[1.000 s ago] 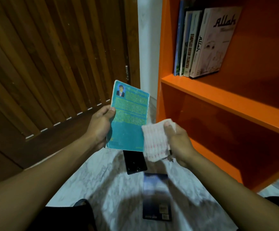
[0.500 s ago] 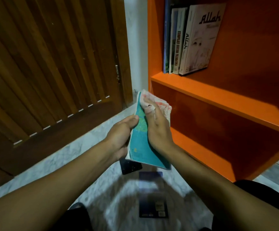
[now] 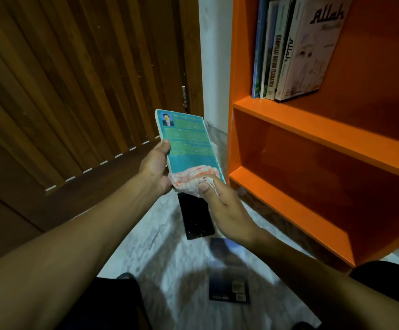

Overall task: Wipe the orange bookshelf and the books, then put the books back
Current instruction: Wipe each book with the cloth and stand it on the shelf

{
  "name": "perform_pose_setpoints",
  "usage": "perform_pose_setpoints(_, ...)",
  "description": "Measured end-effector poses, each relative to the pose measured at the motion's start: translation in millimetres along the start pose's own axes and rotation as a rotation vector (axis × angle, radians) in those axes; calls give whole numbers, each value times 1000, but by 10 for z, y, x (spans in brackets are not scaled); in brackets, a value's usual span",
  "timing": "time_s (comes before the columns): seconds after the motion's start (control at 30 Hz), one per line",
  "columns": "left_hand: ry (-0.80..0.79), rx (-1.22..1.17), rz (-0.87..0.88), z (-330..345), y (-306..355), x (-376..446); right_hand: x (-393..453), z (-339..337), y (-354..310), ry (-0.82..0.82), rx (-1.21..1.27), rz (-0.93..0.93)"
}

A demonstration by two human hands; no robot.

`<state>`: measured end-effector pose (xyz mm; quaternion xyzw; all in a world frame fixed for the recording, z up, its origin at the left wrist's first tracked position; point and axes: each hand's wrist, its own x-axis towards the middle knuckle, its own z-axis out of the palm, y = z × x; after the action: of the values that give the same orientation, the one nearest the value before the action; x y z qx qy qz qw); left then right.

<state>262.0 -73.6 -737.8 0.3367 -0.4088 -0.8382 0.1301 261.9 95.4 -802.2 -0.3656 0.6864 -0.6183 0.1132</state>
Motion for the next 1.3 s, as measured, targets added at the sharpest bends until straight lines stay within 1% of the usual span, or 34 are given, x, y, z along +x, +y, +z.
perform_pose_setpoints(0.1, 2, 41, 77, -94, 76, 35, 8, -33, 50, -57, -28, 3)
perform_pose_setpoints(0.17, 3, 79, 119, -153, 119, 62, -14, -47, 82, -116, -137, 40)
perform_pose_setpoints(0.2, 0, 94, 136, -182, 141, 74, -30, -47, 103, -148, -189, 81)
perform_pose_setpoints(0.27, -17, 115, 156, -226, 176, 87, -57, -53, 212, -175, -210, 238)
perform_pose_setpoints(0.3, -30, 132, 159, -243, 190, 87, -54, -64, 289, -147, -154, 342)
perform_pose_setpoints(0.33, -45, 148, 158, -257, 194, 91, -44, -77, 347, -91, -47, 456)
perform_pose_setpoints(0.4, -67, 178, 143, -268, 190, 88, 18, -109, 416, 91, 233, 668)
perform_pose_setpoints(0.47, -87, 218, 125, -249, 167, 45, 97, -186, 377, 261, 503, 794)
perform_pose_setpoints(0.5, -103, 242, 117, -234, 142, 23, 135, -237, 337, 312, 630, 825)
perform_pose_setpoints(0.53, -120, 275, 105, -219, 110, 0, 172, -283, 260, 317, 749, 840)
perform_pose_setpoints(0.6, -138, 336, 93, -187, 43, -60, 217, -353, 149, 221, 872, 783)
perform_pose_setpoints(0.67, -143, 418, 86, -177, -23, -112, 240, -374, 94, 178, 814, 668)
perform_pose_setpoints(0.73, -145, 542, 125, -165, -81, -135, 242, -365, 82, 205, 691, 532)
perform_pose_setpoints(0.77, -127, 639, 179, -161, -112, -116, 240, -365, 71, 225, 652, 480)
perform_pose_setpoints(0.8, -95, 752, 275, -154, -135, -106, 242, -357, 43, 241, 633, 439)
perform_pose_setpoints(0.87, -69, 1024, 555, -131, -146, -94, 261, -339, 32, 291, 587, 387)
perform_pose_setpoints(0.9, -78, 1162, 663, -104, -158, -94, 275, -324, 48, 336, 533, 369)
perform_pose_setpoints(0.93, -86, 1255, 715, -57, -178, -132, 285, -300, 55, 372, 452, 352)
perform_pose_setpoints(0.97, -95, 1311, 729, 3, -198, -203, 283, -277, 58, 395, 337, 329)
perform_pose_setpoints(1.0, -123, 1319, 724, 68, -231, -272, 264, -256, 40, 401, 224, 299)
perform_pose_setpoints(1.03, -166, 1279, 683, 124, -280, -306, 224, -242, 19, 387, 96, 256)
perform_pose_setpoints(1.1, -236, 1079, 565, 216, -367, -393, 126, -220, -45, 350, -150, 159)
perform_pose_setpoints(1.13, -243, 961, 528, 248, -391, -418, 87, -215, -61, 329, -227, 114)
perform_pose_setpoints(1.2, -207, 796, 511, 264, -391, -385, 29, -190, -87, 294, -333, 51)
perform_pose_setpoints(1.3, -147, 701, 529, 227, -372, -344, -17, -165, -72, 243, -396, 46)
